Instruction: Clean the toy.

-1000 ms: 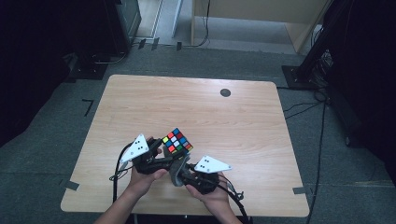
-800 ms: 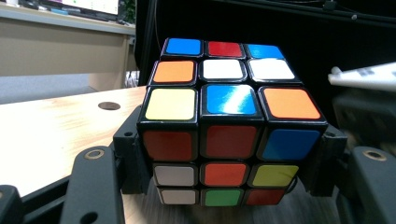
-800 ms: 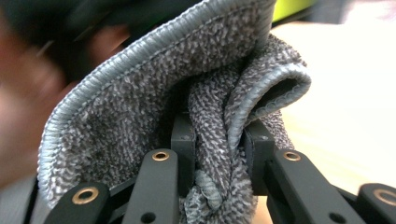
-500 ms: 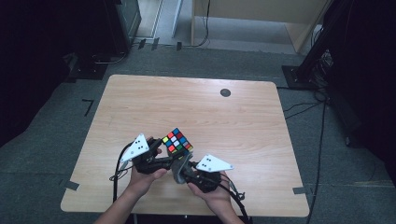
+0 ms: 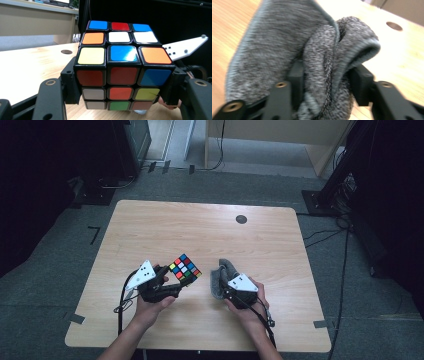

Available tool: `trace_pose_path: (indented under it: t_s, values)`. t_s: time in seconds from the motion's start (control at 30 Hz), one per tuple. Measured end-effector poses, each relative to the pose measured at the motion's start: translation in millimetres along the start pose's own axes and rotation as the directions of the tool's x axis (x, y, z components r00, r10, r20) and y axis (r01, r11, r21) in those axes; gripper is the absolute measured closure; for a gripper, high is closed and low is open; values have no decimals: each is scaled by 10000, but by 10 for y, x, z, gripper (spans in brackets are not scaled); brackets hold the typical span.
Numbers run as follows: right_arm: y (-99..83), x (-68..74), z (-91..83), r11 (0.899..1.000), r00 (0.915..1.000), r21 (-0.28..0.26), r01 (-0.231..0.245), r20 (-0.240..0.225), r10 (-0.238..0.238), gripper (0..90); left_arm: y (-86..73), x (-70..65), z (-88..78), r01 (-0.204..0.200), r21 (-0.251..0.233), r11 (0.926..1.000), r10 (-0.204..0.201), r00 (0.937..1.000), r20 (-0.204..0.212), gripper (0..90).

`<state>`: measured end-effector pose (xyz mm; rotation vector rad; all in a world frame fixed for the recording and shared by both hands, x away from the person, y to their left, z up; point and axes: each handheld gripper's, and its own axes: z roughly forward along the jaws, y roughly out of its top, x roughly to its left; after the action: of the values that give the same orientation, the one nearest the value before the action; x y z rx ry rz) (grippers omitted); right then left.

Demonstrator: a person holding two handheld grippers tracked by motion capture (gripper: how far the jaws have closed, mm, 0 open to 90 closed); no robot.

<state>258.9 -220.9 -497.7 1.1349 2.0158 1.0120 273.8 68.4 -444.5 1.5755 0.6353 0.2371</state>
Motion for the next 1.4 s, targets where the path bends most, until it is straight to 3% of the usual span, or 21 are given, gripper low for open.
trace_pose_path:
  t_s: [0.1,0.2,0.37,0.47,0.53,0.63,0.77,0.87,1.1,1.23,1.4]
  values:
    - [14,-88,-29,9994,9997,-253,-221,-51,220,376,0,12,2,64,8,10000,-64,10000,-22,336]
    - [59,-142,-124,9949,9998,-989,-208,-37,205,336,1,28,-1,104,82,9999,-104,9999,-54,336]
    - [161,-183,-334,9638,9984,-2611,-546,-310,482,316,19,51,-17,211,43,9998,-211,9997,-85,336]
    - [244,-109,-444,9406,9953,-3351,-557,-939,255,309,27,55,-17,350,-30,9994,-350,9994,-30,336]
    - [294,-8,-473,9321,9897,-3599,-407,-1427,-119,294,25,40,-5,388,29,9992,-388,9992,4,336]
    - [335,174,-470,9264,9754,-3759,-223,-2113,-623,262,22,-9,22,355,84,9993,-355,9993,89,336]
    - [330,355,-421,9285,9569,-3712,-143,-2743,-949,194,24,-75,59,419,133,9990,-422,9989,215,336]
    - [315,428,-403,9252,9539,-3788,-231,-2854,-930,193,35,-117,82,572,309,9979,-574,9983,46,336]
    - [309,543,-381,9231,9609,-3842,-182,-2620,-901,195,32,-244,148,676,499,9965,-689,9973,254,336]
    - [310,566,-374,9162,9661,-4006,-59,-2389,-982,206,25,-290,173,601,594,9964,-626,9972,406,335]
    - [293,590,-381,9082,9748,-4184,126,-1972,-1044,280,25,-292,191,900,706,9934,-940,9941,549,335]
